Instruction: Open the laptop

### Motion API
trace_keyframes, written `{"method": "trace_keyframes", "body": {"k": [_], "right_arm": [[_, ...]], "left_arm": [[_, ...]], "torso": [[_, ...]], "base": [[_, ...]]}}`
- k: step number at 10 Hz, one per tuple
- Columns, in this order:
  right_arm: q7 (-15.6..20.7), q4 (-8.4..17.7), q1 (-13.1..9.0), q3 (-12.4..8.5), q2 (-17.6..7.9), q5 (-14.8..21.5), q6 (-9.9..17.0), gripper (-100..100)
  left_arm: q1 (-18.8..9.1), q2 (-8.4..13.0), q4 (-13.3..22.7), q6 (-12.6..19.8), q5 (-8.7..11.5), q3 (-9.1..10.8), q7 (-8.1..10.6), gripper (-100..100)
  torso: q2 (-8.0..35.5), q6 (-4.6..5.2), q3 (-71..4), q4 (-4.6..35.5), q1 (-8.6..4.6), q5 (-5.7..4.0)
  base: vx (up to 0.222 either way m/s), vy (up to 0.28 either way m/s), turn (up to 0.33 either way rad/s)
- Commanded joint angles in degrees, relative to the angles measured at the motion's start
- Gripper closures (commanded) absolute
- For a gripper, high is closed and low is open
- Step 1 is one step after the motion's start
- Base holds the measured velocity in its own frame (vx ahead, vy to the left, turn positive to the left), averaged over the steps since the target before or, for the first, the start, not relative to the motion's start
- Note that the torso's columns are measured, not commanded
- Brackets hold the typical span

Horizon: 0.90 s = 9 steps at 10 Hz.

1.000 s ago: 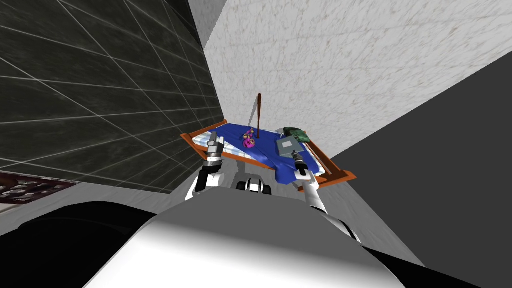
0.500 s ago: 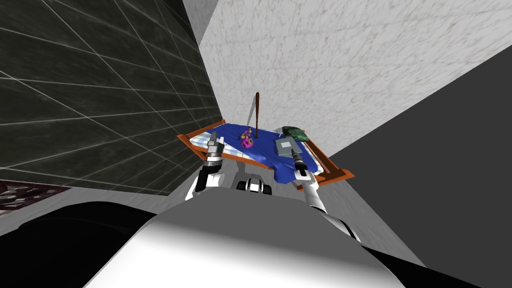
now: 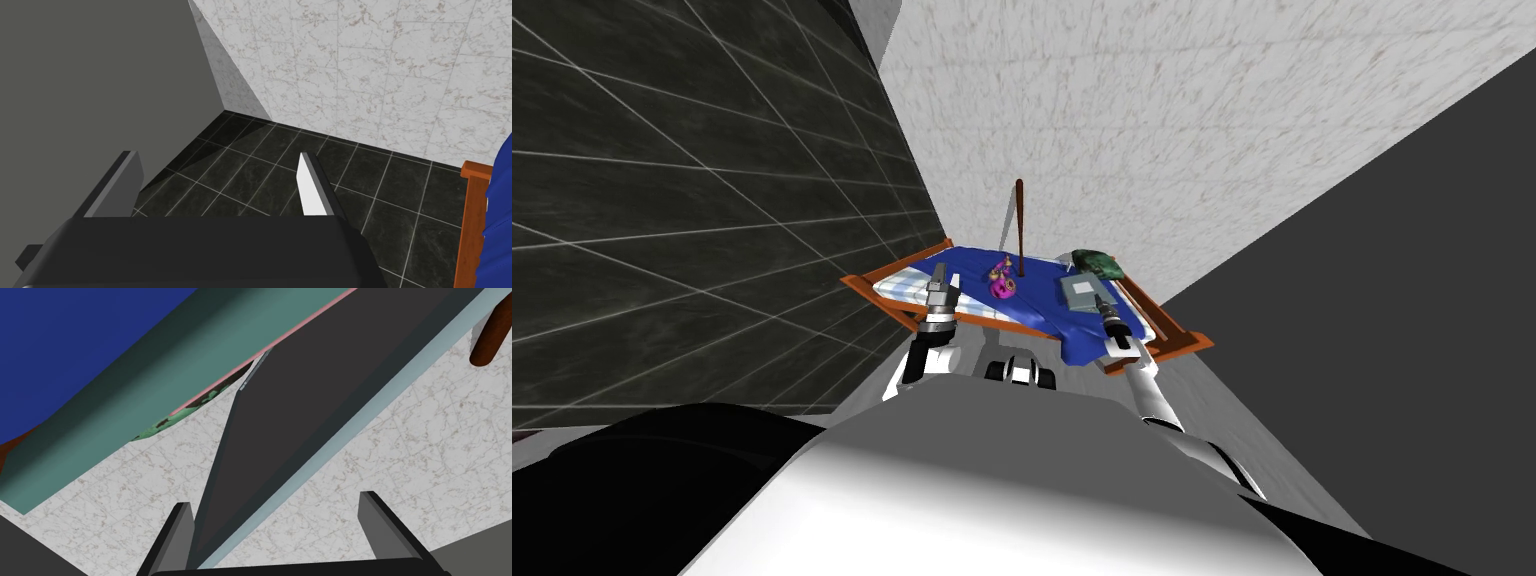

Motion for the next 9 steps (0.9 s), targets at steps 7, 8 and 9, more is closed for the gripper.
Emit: {"method": "trace_keyframes", "body": {"k": [7, 8, 9], "right_arm": [[-2.50, -3.32, 0.71, 4.59, -4.19, -2.90, 2.45, 0], [-2.50, -3.32, 0.72, 4.59, -4.19, -2.90, 2.45, 0], [-2.50, -3.32, 0.72, 4.59, -4.19, -2.90, 2.45, 0]], "left_arm": [[-0.01, 0.01, 0.00, 0.00, 0.00, 0.00, 0.00, 0], [-0.01, 0.01, 0.00, 0.00, 0.00, 0.00, 0.00, 0], [-0.01, 0.01, 0.00, 0.00, 0.00, 0.00, 0.00, 0]], "torso": [[-0.21, -0.03, -0.12, -0.19, -0.17, -0.17], [-0.23, -0.03, -0.14, -0.19, -0.13, -0.16], [-0.23, -0.03, -0.14, -0.19, -0.11, -0.15]], "base": [[0.018, 0.022, -0.048], [0.000, 0.000, 0.000], [0.000, 0.000, 0.000]]}}
